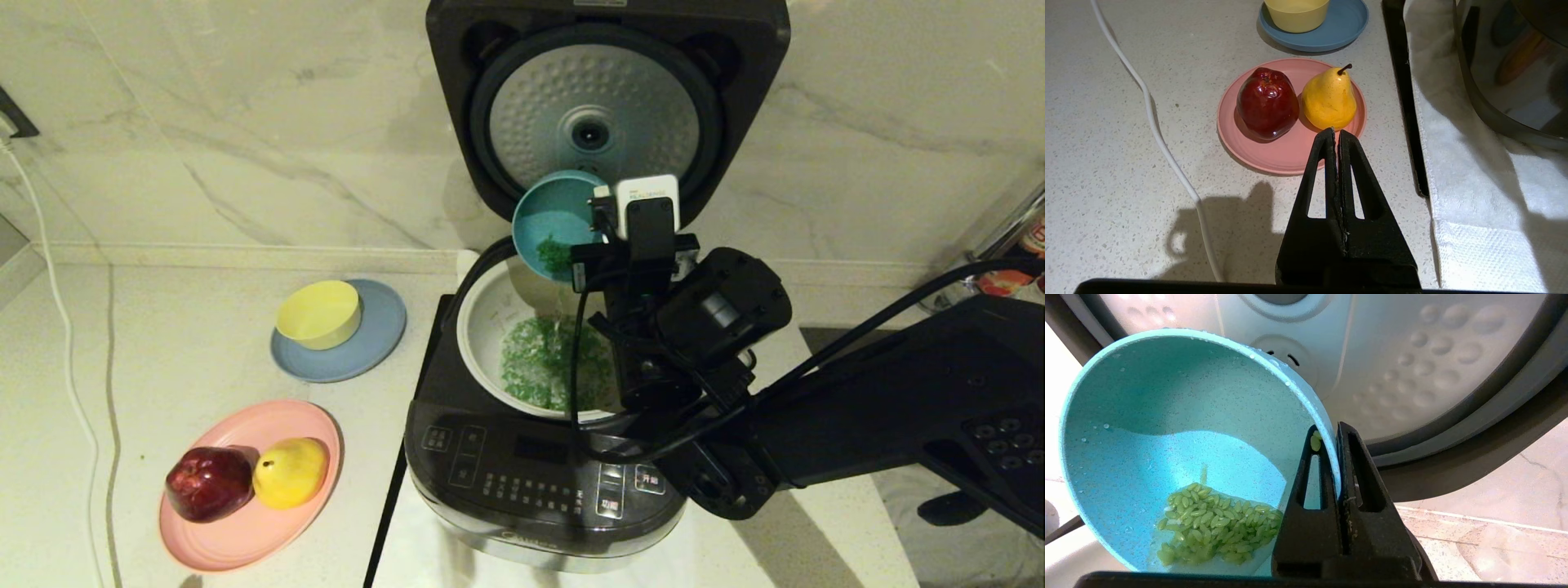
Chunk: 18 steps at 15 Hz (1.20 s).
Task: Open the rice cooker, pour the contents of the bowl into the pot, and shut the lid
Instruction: Pour the water from the bowl into the rice cooker
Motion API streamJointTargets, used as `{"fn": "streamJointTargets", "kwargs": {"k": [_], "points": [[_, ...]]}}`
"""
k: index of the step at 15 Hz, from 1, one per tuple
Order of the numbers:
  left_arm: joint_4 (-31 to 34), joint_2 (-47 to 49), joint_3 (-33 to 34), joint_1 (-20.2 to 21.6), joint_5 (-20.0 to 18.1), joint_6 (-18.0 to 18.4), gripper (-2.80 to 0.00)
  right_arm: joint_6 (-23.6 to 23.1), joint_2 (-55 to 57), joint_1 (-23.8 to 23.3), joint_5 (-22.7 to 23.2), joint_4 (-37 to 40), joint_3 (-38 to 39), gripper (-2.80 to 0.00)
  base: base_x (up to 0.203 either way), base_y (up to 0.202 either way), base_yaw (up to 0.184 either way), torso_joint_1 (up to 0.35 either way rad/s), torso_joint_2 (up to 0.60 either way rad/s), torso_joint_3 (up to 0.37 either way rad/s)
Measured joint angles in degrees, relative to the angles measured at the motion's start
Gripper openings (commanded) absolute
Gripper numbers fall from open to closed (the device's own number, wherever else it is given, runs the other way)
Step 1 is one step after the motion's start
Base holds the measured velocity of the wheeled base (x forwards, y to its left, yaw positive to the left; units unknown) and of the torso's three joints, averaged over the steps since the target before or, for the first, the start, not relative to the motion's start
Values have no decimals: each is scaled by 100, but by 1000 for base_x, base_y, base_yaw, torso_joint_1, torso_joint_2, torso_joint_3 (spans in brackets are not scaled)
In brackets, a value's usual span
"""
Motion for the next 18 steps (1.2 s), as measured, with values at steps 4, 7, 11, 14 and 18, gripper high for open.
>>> {"fn": "streamJointTargets", "kwargs": {"k": [4, 7, 11, 14, 18], "points": [[-2, 0, 0, 0, 0, 2, -280, -50, -44, 88, 0, 1, -27, -280, 0, 0, 0, 0, 0, 0], [-2, 0, 0, 0, 2, 2, -280, -55, -14, 146, -6, 1, -33, -280, 0, 0, 0, 0, 0, 0], [-1, 0, 0, 0, 0, 0, -280, -79, -11, 160, -20, 1, -29, -280, 0, 0, 0, 0, 0, 0], [0, 0, 0, 0, 0, 0, -280, -76, 23, 162, -53, 3, 123, -280, 0, 0, 0, 0, 0, 0], [0, 0, 0, 0, 0, -2, -280, -30, -120, 232, -171, 301, 107, -280, 0, 0, 0, 0, 0, 0]]}}
